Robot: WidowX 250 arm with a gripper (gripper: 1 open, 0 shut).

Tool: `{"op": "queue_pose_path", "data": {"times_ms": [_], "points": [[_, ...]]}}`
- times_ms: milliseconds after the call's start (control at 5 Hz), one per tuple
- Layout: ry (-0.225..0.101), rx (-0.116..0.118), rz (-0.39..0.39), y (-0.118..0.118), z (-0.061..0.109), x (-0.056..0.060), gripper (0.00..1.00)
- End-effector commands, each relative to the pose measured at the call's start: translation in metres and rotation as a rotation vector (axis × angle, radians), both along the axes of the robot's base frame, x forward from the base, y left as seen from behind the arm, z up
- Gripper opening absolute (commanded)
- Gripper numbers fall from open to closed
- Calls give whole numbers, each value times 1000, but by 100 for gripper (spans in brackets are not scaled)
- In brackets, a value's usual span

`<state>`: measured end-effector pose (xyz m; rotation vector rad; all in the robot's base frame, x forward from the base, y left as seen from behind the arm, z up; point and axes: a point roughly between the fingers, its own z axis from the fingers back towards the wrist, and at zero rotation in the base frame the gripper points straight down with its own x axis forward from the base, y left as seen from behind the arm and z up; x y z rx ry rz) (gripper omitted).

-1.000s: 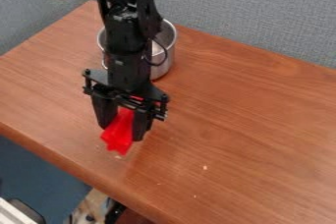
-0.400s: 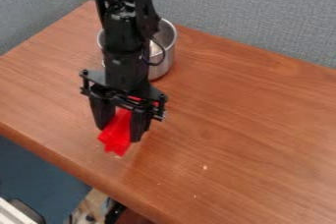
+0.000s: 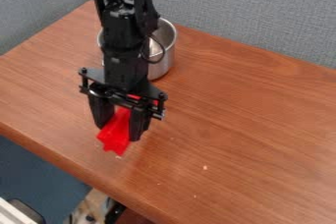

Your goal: Put the red object in the metal pot

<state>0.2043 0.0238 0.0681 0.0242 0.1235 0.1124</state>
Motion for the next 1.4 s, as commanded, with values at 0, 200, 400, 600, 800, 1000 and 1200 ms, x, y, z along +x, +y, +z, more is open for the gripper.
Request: {"op": "queue_pose_path", "data": {"times_ms": [0, 200, 400, 600, 800, 1000, 1200], "points": [[-66, 1, -2, 1, 19, 10, 0], [-107, -7, -32, -3, 39, 17, 0], [-168, -14, -26, 3, 71, 27, 0], [-218, -21, 18, 22, 94, 44, 0], [-214, -15, 36, 33, 85, 66, 0], [-212, -7, 60, 43, 80, 85, 0], [-209, 2, 83, 51, 74, 100, 0]]}}
